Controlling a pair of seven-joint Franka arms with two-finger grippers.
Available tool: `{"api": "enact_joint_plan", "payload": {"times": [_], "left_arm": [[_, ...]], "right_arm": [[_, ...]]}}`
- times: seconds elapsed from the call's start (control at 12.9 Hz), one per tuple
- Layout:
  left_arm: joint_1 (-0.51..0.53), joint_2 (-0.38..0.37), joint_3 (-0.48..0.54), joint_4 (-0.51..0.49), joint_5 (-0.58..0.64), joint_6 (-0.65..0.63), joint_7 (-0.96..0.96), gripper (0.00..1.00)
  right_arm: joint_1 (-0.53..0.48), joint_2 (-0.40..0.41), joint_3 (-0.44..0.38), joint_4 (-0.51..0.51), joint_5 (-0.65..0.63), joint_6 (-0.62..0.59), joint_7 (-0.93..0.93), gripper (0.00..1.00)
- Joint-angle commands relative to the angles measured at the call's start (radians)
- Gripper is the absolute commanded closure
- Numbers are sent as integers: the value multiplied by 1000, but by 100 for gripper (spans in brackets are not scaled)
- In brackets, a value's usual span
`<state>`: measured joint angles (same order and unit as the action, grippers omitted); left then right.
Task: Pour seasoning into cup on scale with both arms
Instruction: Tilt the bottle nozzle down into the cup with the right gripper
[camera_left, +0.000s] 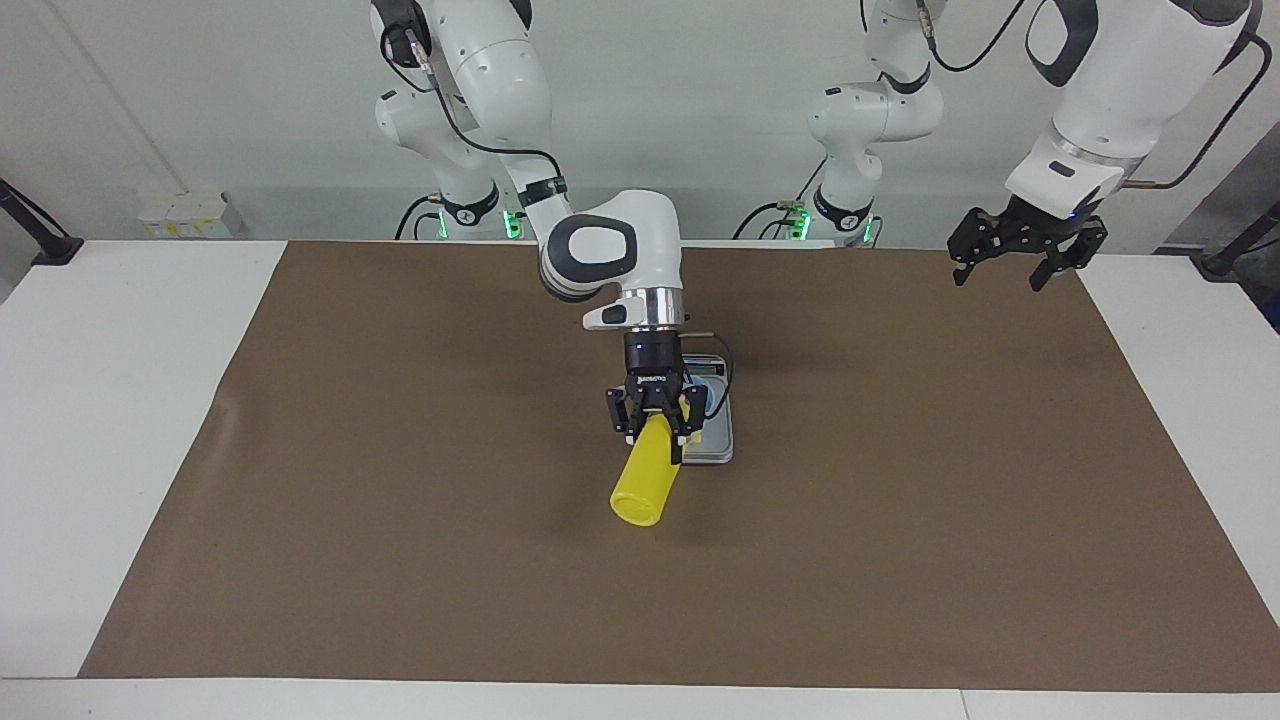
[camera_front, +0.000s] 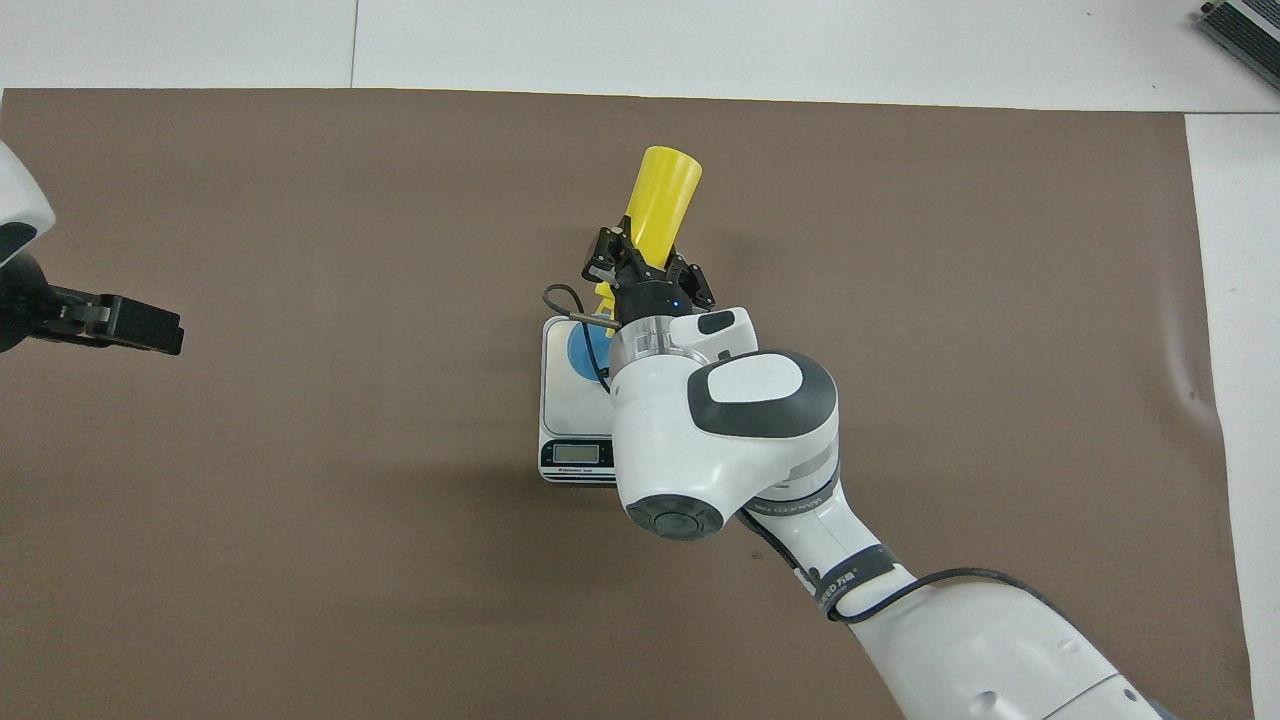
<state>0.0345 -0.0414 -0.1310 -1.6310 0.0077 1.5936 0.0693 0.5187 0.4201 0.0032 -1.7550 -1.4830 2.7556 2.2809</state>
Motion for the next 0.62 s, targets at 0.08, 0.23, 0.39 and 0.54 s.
{"api": "enact_joint_plan", "payload": {"times": [0.08, 0.23, 0.39, 0.54], "left_arm": [[10, -34, -4, -35, 15, -6, 13, 0], [13, -34, -3, -35, 11, -4, 12, 0], [16, -34, -1, -33, 2, 3, 9, 0], [16, -31, 2, -26, -12, -1, 10, 0]], "right_arm": [[-5, -17, 0, 14, -25, 2, 40, 100], [-14, -26, 1, 14, -23, 7, 77, 100], [-22, -41, 3, 9, 21, 7, 110, 100], [-25, -60, 3, 6, 151, 7, 121, 100]]}}
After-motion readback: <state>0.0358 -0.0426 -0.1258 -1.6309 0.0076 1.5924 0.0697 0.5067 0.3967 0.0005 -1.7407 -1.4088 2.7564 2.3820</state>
